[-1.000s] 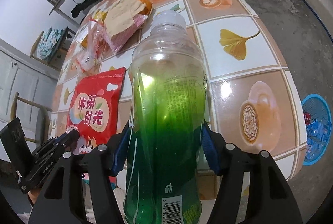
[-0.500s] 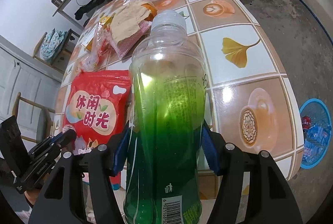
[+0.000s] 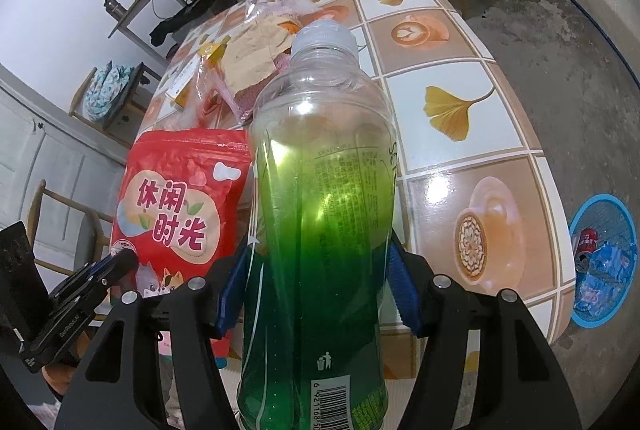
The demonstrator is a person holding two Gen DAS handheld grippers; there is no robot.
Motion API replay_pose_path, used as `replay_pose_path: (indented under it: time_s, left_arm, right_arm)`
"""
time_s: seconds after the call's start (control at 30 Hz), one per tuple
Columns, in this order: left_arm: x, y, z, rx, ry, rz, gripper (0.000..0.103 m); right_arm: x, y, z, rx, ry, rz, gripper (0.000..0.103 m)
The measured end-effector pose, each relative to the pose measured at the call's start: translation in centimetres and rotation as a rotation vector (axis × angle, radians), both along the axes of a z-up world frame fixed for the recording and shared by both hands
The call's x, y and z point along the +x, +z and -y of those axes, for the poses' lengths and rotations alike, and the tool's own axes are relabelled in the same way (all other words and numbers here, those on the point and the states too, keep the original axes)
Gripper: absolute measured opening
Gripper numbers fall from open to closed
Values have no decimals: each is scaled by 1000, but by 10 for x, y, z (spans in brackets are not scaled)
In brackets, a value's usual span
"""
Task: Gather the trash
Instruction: 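Grasp and lift the green drink bottle with the right gripper while the left gripper holds the bag, then carry the snack bag and green bottle over the blue basket and open both grippers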
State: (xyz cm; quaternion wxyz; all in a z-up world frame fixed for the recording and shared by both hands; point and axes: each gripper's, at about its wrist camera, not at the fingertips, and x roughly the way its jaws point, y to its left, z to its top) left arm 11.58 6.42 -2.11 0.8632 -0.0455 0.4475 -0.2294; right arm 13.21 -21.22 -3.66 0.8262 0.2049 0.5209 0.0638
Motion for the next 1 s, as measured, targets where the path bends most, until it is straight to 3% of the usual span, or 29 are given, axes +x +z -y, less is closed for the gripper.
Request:
replay_pose_path:
  time_s: [0.5,0.73,1.0]
  left_arm:
    - [-10,31,15,-79,-82,36,9]
    - [-5,45,68,-63,-221,34,9]
    - [-5,51,169,-25,-415,17,9]
  right_arm:
    - [-36,15,28,54,-90,94,60]
    - [-75,19,70,92,-205,165,60]
    - [-150,4,165,121,-447,196,60]
